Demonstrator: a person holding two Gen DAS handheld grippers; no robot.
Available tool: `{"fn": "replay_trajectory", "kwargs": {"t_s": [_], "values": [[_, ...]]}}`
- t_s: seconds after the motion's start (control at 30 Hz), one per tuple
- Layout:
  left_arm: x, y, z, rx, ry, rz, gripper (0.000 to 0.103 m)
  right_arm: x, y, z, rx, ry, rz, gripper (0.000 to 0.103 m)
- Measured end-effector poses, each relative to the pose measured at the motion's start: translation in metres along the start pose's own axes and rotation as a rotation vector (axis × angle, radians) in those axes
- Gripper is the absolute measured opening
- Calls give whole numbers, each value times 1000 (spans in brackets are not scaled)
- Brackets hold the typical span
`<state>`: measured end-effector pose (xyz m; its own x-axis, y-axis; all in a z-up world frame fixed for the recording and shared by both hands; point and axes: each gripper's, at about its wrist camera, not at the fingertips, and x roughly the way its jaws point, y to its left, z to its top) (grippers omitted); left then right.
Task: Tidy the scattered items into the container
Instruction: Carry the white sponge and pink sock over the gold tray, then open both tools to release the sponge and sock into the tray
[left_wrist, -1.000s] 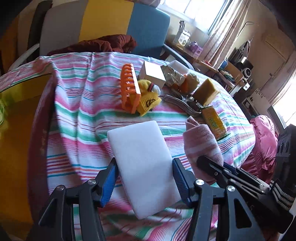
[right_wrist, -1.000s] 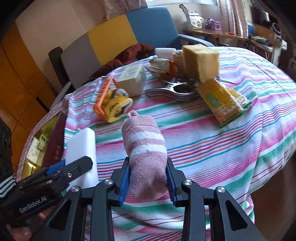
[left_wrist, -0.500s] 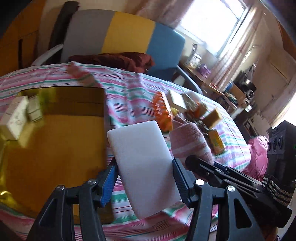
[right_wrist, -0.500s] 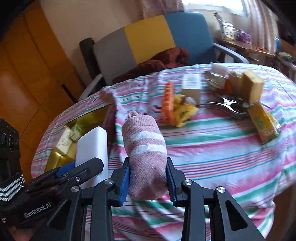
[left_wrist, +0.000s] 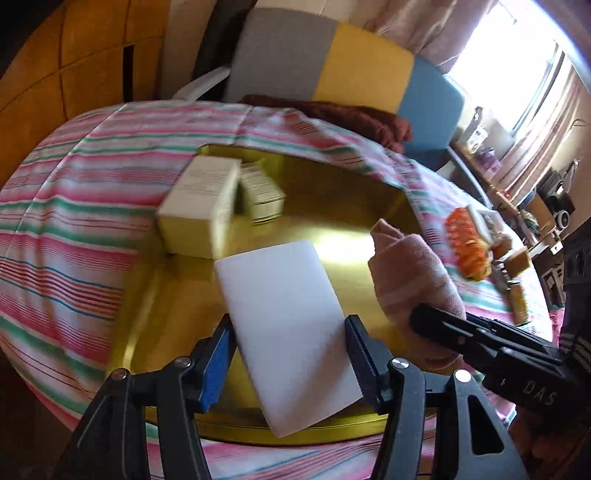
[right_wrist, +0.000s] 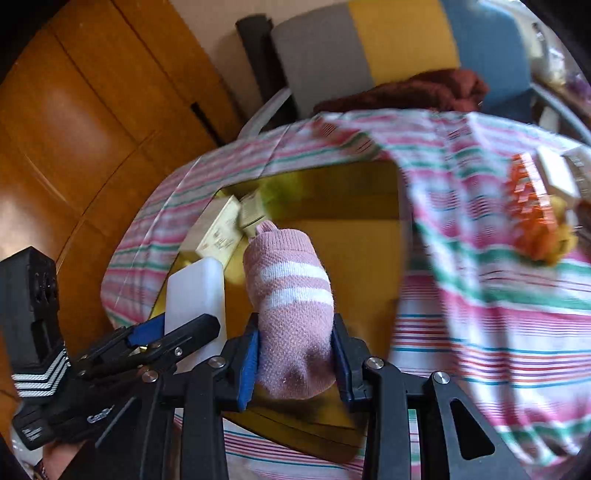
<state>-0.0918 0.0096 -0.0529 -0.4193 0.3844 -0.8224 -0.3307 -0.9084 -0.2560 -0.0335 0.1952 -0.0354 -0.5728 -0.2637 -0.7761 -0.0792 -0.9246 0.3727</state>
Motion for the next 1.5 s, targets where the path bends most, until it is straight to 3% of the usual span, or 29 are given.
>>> {"fn": "replay_trajectory", "kwargs": {"t_s": [0.13,0.23,0.3,0.4,0.47,0.57,0.63,0.67,0.8,0.97,1.03,1.17,1.37,1.5], "values": [[14,20,11,22,41,77,68,41,21,7,8,65,-3,36],[19,39,18,-4,81,144,69,67,35,12,39,94,41,40],[15,53,20,-50,104,82,70,76,40,13,53,121,79,43],[9,68,18,-122,122,-1,71,69,40,11,63,106,158,63],[2,72,16,-153,99,-21,70,61,38,10,47,69,143,65],[-10,75,11,-196,59,-31,70,56,35,9,23,59,89,60],[-18,73,8,-204,25,-29,70,59,34,7,3,81,55,46],[-20,71,8,-199,11,-8,70,62,34,6,-7,96,39,43],[-12,56,12,-93,22,39,69,74,34,0,-34,152,8,36],[27,43,23,-40,116,-109,64,80,45,-10,-95,165,-6,36],[29,43,26,-54,121,-115,61,77,43,-10,-100,158,-16,36],[-1,56,32,-130,31,-125,62,70,36,-5,-99,154,-25,36],[-51,87,28,-243,-115,-3,64,92,51,-5,-132,216,-15,27],[-65,102,15,-301,-150,12,65,107,70,-6,-168,222,18,26]]}}
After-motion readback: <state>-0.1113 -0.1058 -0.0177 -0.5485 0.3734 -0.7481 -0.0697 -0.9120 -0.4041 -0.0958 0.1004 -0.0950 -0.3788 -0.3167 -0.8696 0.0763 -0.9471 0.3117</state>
